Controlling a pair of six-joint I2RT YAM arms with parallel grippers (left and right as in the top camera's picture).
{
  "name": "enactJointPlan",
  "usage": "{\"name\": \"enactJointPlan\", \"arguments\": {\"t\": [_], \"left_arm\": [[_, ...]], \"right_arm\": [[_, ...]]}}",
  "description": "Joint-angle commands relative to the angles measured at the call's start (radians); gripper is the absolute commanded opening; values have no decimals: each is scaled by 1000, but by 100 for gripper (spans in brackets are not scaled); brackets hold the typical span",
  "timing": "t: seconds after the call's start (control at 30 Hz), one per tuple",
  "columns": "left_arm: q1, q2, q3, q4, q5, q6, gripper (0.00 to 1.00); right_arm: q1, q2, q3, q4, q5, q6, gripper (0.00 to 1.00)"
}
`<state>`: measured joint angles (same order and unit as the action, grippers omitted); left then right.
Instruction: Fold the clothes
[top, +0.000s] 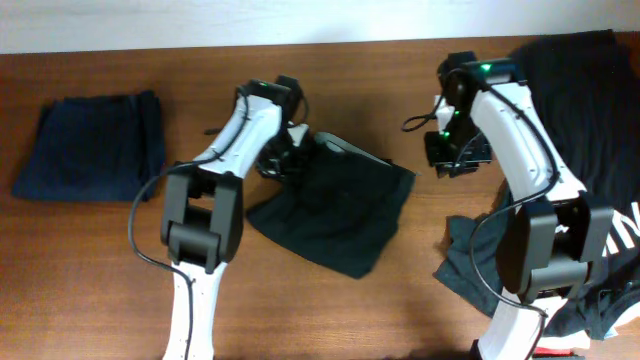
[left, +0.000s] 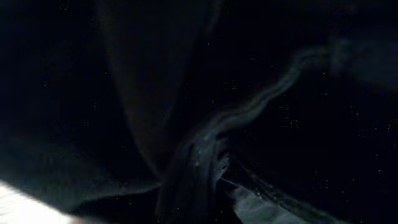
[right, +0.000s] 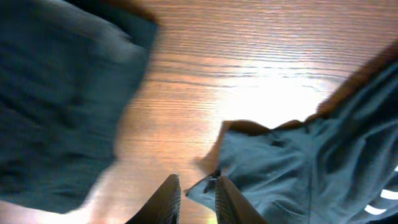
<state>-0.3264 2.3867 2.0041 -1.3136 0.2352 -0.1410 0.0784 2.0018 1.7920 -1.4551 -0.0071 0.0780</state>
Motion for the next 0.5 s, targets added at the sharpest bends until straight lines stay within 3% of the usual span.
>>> {"name": "enactJointPlan", "arguments": {"t": [0.0, 0.17, 0.33, 0.47], "left_arm": [[29, 18, 80, -43, -123, 26, 0], [83, -19, 220, -193, -508, -64, 0], [189, -119, 348, -229, -764, -62, 0], [292, -159, 415, -129, -819, 111, 0]], "right_arm": [[-20, -17, 16, -8, 20, 5, 23], [-55, -17, 16, -17, 19, 5, 23], [-92, -17, 16, -34, 19, 5, 23], [-93, -17, 16, -38, 20, 5, 23]]}}
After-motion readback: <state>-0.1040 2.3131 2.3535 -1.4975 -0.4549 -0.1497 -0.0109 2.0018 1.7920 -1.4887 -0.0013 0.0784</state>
